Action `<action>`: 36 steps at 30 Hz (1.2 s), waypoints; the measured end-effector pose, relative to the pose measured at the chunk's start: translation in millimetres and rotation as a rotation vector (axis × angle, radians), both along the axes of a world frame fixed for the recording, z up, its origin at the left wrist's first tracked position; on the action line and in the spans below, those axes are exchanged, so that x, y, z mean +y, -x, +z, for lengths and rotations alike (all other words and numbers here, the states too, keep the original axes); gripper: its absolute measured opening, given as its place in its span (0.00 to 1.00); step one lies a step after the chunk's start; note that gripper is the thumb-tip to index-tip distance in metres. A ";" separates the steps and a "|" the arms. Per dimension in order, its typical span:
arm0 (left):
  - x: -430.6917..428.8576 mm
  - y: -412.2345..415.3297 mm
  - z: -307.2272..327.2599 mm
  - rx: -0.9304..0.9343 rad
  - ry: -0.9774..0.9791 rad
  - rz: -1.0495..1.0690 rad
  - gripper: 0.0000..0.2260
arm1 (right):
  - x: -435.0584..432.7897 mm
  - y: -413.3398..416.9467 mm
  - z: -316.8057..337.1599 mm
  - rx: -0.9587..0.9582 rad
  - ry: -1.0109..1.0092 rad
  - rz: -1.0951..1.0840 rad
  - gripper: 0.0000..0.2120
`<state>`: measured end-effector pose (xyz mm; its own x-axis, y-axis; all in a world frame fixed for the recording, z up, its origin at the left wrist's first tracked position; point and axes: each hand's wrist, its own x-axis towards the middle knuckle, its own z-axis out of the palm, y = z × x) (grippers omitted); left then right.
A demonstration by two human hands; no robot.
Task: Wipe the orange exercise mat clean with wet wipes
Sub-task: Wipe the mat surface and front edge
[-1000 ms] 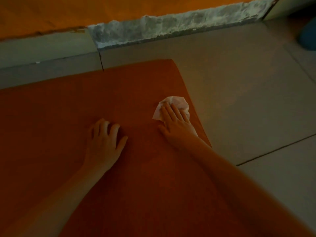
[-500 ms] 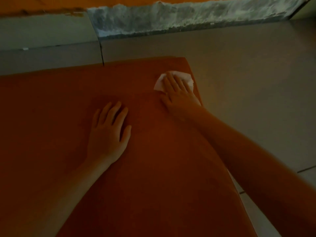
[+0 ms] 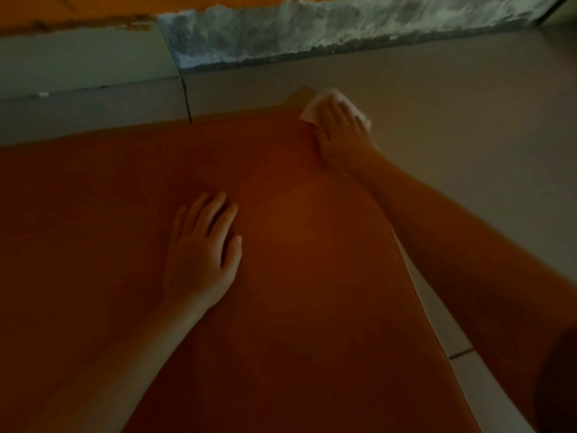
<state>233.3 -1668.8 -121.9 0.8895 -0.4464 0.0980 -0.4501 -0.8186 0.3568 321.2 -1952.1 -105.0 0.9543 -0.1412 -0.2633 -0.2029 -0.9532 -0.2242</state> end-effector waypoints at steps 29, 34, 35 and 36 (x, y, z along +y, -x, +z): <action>-0.1 -0.2 0.9 0.008 -0.029 0.007 0.23 | -15.1 21.0 2.6 -0.165 -0.529 -0.420 0.22; -1.0 -1.1 0.8 0.011 -0.021 0.011 0.24 | -11.6 105.6 0.3 -0.238 -0.544 -0.449 0.22; -0.6 -1.4 0.5 0.009 -0.016 0.007 0.24 | -8.6 129.5 -0.2 -0.253 -0.559 -0.434 0.22; -0.4 -1.1 0.1 0.006 -0.012 0.002 0.24 | -5.8 149.2 -1.5 -0.266 -0.569 -0.416 0.23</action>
